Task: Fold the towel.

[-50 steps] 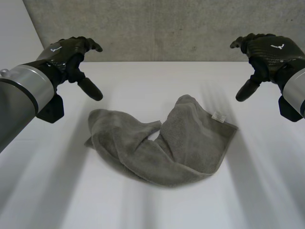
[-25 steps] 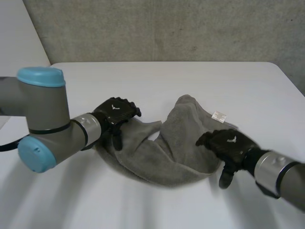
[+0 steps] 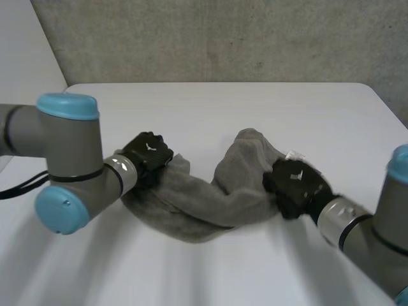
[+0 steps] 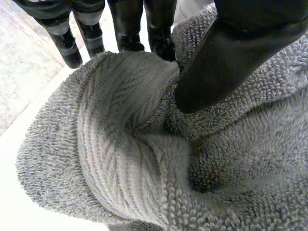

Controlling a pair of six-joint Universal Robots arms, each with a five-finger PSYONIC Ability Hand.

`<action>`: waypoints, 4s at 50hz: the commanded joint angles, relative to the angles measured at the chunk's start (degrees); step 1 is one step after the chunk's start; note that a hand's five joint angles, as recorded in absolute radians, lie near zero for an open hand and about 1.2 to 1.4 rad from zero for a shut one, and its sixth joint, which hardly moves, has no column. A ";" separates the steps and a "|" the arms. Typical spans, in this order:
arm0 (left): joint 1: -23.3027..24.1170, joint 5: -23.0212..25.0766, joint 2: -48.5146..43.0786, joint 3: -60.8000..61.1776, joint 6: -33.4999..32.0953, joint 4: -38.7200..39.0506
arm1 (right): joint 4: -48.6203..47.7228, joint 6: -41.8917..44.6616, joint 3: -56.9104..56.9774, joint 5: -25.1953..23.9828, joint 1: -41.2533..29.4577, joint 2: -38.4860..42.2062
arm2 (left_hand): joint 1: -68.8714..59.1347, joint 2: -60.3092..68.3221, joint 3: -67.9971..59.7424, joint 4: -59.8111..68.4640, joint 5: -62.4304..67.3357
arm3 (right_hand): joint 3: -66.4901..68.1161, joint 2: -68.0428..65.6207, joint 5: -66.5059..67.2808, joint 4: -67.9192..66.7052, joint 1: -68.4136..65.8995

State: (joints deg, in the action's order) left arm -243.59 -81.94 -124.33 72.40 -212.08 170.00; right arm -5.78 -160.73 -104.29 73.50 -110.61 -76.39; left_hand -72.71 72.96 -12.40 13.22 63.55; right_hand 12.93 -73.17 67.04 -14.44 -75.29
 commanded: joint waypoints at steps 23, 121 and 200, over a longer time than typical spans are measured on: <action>-7.33 2.93 18.34 17.95 15.91 4.82 | 16.95 5.86 14.69 -13.21 3.57 0.06 | -7.29 7.04 2.40 -3.22 6.45 | -2.93 -6.83 2.96 4.44 -4.71; -0.74 14.70 1.73 12.15 -4.75 6.31 | -6.26 -3.80 -9.61 -7.49 2.33 1.50 | 55.94 -56.19 2.40 -3.22 -56.78 | -2.93 57.87 -61.74 4.44 59.99; -5.66 -2.35 12.35 21.01 -16.26 -1.34 | -15.14 -7.50 -2.23 -0.37 -3.12 11.18 | 37.85 -38.09 2.40 -3.22 -38.69 | -2.93 -6.83 2.96 4.44 -4.71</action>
State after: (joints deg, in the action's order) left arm -249.18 -84.43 -114.85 90.88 -228.51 168.69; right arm -20.58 -168.17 -107.37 73.80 -114.48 -63.26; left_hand -25.78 25.73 -12.40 13.22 16.09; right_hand 12.93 -65.22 53.43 -14.44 -69.64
